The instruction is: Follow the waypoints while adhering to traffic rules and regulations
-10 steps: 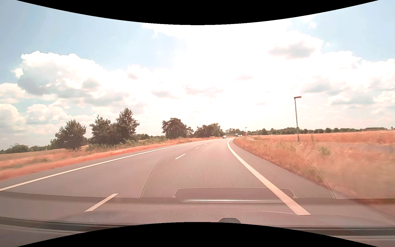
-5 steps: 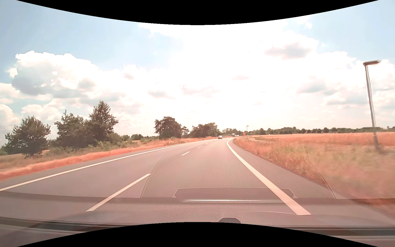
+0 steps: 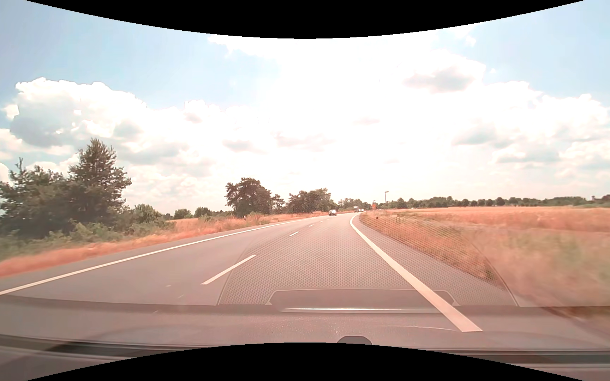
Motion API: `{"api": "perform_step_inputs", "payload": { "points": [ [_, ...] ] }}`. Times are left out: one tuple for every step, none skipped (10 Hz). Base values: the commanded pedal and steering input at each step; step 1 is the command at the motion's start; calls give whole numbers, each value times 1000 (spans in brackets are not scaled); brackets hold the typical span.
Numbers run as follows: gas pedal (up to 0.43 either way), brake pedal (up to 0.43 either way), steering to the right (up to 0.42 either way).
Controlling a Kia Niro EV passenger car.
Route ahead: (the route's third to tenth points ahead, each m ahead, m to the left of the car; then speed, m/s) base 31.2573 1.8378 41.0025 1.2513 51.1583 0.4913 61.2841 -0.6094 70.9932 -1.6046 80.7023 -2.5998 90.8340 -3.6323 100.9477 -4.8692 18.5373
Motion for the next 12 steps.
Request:
{"api": "perform_step_inputs", "payload": {
  "points": [
    [47, 0, 4],
    [47, 0, 4],
    [47, 0, 4],
    [47, 0, 4],
    [47, 0, 4],
    [47, 0, 4],
    [47, 0, 4],
    [47, 0, 4],
    [47, 0, 4],
    [47, 0, 4],
    [47, 0, 4],
    [47, 0, 4]
  ]
}}
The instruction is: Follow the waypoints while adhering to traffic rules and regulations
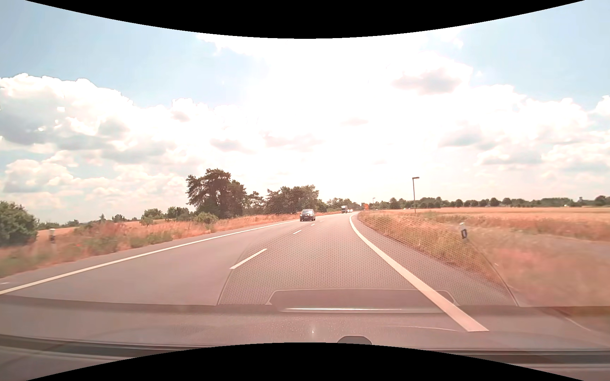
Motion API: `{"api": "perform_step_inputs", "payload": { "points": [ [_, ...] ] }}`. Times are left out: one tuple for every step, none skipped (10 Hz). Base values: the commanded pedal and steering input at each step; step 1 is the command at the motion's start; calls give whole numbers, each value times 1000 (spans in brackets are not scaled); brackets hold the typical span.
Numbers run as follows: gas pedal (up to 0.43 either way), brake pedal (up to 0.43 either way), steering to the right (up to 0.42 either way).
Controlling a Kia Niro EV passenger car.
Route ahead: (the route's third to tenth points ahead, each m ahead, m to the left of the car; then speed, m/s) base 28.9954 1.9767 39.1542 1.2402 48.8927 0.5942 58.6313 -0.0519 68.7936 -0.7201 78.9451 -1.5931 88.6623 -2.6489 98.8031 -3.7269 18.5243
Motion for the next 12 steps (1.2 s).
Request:
{"api": "perform_step_inputs", "payload": {
  "points": [
    [47, 0, 4],
    [47, 0, 4],
    [47, 0, 4],
    [47, 0, 4],
    [47, 0, 4],
    [47, 0, 4],
    [47, 0, 4],
    [47, 0, 4],
    [47, 0, 4],
    [47, 0, 4],
    [47, 0, 3],
    [47, 0, 2]
  ]
}}
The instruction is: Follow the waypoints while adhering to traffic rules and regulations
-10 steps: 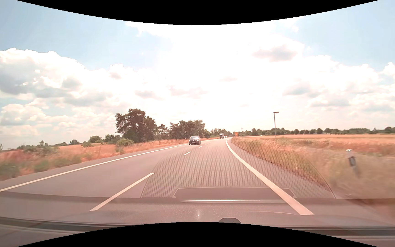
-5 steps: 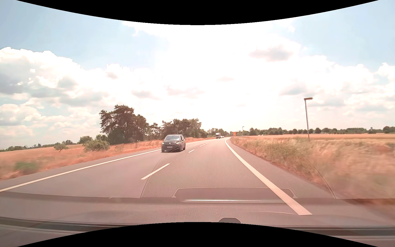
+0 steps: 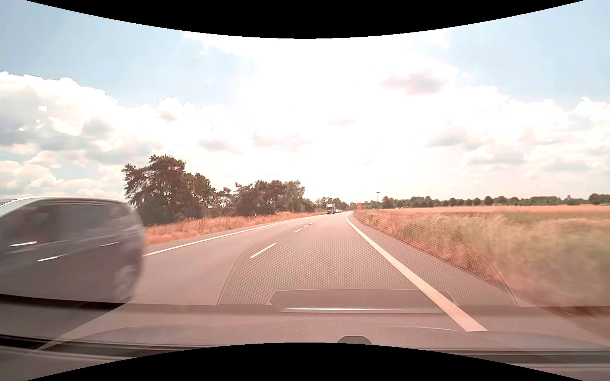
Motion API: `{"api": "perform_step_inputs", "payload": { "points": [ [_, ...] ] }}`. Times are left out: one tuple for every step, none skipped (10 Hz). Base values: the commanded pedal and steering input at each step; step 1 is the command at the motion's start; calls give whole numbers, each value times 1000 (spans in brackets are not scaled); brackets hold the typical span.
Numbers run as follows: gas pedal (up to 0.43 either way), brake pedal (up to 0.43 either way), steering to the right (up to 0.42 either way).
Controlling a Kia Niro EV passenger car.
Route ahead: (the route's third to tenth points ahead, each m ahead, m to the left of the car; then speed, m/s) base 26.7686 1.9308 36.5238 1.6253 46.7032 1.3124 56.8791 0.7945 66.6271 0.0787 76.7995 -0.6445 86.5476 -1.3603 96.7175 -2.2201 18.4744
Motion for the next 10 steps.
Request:
{"api": "perform_step_inputs", "payload": {
  "points": [
    [47, 0, 1],
    [47, 0, 1],
    [47, 0, 1],
    [47, 0, 1],
    [47, 0, 1],
    [47, 0, 1],
    [39, 0, 1],
    [28, 0, 1],
    [8, 0, 1],
    [0, 0, 0]
  ]
}}
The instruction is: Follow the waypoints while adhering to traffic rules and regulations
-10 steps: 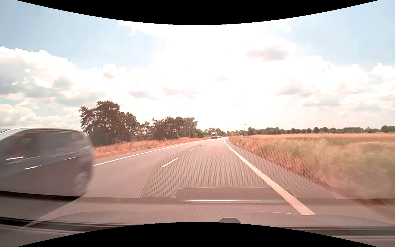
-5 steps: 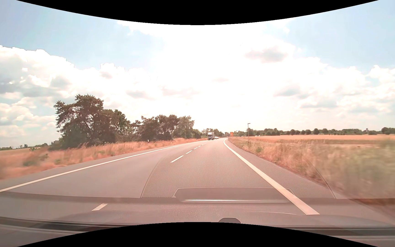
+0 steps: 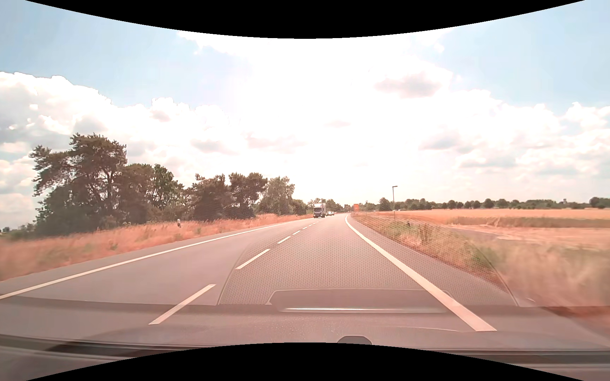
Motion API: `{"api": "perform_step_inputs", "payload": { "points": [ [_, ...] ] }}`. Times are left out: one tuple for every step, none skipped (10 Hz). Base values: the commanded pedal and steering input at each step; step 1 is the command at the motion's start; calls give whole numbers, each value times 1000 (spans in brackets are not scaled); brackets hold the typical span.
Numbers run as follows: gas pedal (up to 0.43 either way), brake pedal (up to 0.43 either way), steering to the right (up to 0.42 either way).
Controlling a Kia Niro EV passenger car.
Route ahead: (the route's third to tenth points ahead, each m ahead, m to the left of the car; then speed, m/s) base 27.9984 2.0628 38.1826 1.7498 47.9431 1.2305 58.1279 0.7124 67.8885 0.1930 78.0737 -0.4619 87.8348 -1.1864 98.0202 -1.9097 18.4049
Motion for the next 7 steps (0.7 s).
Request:
{"api": "perform_step_inputs", "payload": {
  "points": [
    [0, 0, 0],
    [0, 0, 0],
    [0, 0, 0],
    [0, 0, 0],
    [0, 0, 0],
    [0, 0, 0],
    [0, 0, 0]
  ]
}}
